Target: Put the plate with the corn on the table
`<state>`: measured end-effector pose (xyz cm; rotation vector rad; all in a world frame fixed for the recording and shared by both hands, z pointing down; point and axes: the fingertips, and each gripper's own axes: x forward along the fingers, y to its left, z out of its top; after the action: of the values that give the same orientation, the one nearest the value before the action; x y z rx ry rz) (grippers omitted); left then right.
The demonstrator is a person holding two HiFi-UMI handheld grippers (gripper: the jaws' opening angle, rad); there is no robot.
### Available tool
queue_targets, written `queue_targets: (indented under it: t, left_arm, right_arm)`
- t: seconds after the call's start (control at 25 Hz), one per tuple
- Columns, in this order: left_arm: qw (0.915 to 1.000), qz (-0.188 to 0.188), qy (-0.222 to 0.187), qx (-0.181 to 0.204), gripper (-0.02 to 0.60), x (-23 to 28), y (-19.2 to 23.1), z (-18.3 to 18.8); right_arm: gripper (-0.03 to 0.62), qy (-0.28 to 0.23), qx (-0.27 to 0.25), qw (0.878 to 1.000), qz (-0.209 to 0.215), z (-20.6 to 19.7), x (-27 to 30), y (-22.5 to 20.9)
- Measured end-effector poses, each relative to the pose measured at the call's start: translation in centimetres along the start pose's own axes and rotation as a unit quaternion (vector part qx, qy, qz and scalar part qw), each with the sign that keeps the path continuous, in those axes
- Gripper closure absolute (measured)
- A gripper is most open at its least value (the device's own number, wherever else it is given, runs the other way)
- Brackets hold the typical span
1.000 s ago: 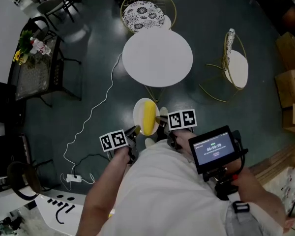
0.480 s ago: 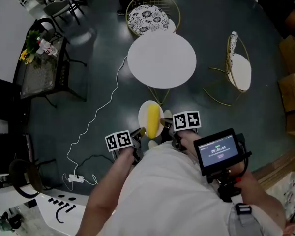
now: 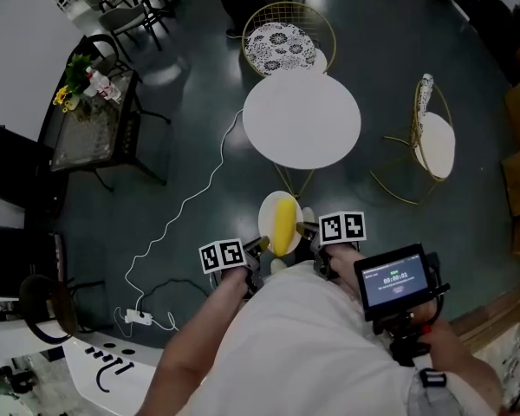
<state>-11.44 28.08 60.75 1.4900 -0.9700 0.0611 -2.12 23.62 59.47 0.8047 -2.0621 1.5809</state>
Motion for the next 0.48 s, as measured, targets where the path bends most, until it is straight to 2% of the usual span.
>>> queue_targets:
  t: [0.28, 0.48]
  left_arm:
    - [0.9999, 0.001, 0.014, 0.005, 0.551, -0.1, 1.7, 0.5]
    - [0.9998, -0.005, 0.017, 0.003, 0.551, 0.7, 1.2, 0.3]
  right_arm:
    - [0.553, -0.004, 0.016, 1.000, -0.005, -0.5, 1.8, -0.3]
    - [0.553, -0.006, 0.028, 1.000, -0.006, -0.5, 1.1, -1.1]
